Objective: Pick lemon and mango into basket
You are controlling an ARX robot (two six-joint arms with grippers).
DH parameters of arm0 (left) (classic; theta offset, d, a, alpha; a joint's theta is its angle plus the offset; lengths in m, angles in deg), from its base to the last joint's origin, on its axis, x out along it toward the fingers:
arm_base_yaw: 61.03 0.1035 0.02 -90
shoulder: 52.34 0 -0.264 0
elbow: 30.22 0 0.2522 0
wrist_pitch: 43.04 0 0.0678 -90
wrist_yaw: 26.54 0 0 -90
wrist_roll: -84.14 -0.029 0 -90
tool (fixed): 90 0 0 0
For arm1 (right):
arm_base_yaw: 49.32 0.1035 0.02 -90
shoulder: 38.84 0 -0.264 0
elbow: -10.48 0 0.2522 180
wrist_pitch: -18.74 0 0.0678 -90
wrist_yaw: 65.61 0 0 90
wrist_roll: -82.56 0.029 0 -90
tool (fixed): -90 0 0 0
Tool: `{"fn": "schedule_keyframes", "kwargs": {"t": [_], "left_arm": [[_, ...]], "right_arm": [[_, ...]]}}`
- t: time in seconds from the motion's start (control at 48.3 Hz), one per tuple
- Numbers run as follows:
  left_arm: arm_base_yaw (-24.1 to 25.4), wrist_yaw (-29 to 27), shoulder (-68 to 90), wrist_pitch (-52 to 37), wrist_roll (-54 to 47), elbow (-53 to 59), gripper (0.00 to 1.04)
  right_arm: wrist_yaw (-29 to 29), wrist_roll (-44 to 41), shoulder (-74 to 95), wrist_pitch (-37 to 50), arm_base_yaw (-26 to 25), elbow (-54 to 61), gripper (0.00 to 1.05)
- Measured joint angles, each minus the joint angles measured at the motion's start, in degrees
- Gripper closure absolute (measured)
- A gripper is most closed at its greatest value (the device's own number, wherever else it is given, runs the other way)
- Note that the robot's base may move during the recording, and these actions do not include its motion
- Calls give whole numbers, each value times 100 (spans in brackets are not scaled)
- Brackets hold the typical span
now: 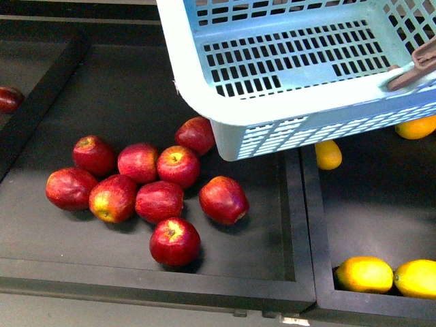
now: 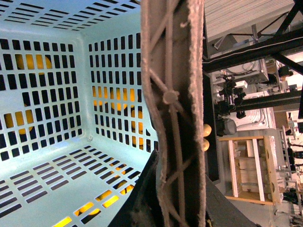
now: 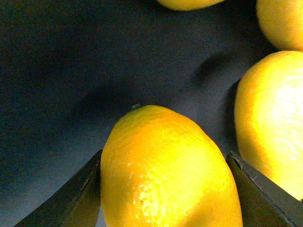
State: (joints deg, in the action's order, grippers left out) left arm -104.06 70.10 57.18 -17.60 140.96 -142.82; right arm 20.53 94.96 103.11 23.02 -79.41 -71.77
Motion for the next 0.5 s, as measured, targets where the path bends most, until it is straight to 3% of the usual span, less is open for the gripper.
{"fn": "schedule_keyframes", "kwargs": {"t": [0.207,0.497], "left_arm": [[0,0,2,0,0,0,98],[0,-2,0,0,0,0,98]], "right_arm": [[581,48,-1513,81,-365,837,38],[1873,186,-5182,-785,-643,1753,38]]}}
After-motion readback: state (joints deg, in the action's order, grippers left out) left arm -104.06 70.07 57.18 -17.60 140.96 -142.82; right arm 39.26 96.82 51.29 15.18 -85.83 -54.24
